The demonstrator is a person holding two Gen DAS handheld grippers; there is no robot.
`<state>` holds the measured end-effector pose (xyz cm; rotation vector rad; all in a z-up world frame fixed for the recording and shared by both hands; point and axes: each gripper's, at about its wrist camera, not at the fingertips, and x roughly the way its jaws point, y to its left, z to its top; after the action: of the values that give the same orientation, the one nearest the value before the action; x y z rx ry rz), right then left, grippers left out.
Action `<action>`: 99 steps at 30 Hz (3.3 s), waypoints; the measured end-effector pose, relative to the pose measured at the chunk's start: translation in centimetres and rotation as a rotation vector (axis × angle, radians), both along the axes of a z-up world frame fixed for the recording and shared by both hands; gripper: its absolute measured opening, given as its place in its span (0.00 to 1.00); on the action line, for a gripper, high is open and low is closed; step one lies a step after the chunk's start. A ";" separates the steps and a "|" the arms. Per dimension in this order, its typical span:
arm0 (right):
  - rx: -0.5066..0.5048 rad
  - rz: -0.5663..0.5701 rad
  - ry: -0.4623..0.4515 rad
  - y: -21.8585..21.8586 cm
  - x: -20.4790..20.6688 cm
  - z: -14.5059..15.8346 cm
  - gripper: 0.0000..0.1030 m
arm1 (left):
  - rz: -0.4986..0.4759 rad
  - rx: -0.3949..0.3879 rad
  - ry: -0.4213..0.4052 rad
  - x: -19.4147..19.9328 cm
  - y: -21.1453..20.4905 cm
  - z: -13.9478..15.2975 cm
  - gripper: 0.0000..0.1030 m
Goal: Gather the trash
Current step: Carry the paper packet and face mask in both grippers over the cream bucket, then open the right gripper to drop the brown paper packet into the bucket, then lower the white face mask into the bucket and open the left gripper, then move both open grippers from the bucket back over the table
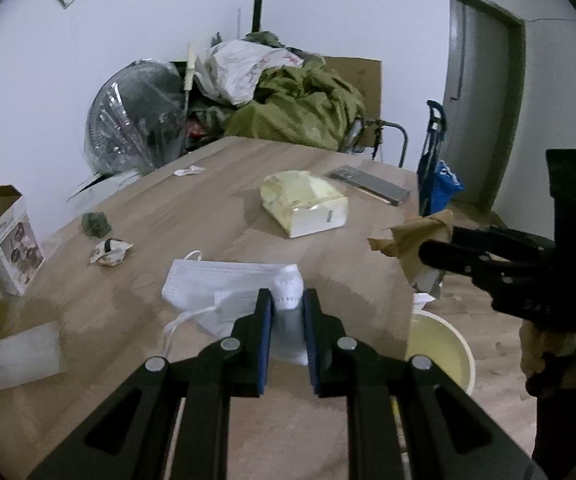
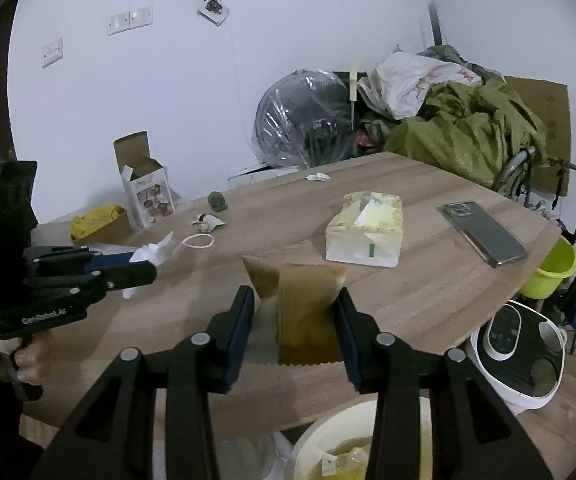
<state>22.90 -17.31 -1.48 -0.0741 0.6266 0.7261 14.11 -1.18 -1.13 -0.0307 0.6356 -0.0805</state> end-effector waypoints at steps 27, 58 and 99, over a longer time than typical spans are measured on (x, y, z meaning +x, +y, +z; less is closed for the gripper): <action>-0.023 -0.195 0.025 -9.7 -3.8 -2.0 0.37 | -0.238 -0.051 -0.014 -0.2 -8.7 -0.9 0.14; -0.078 -0.390 0.199 -17.7 -2.5 -9.9 0.56 | -0.516 -0.017 0.151 2.5 -18.3 -6.0 0.15; -0.096 -0.408 0.166 -17.4 -3.2 -8.0 0.56 | -0.462 -0.070 0.219 4.1 -17.2 -7.5 0.43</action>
<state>19.69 -34.76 -9.48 0.0260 0.8057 0.3089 18.24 -18.34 -8.66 0.0409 0.8496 -0.5520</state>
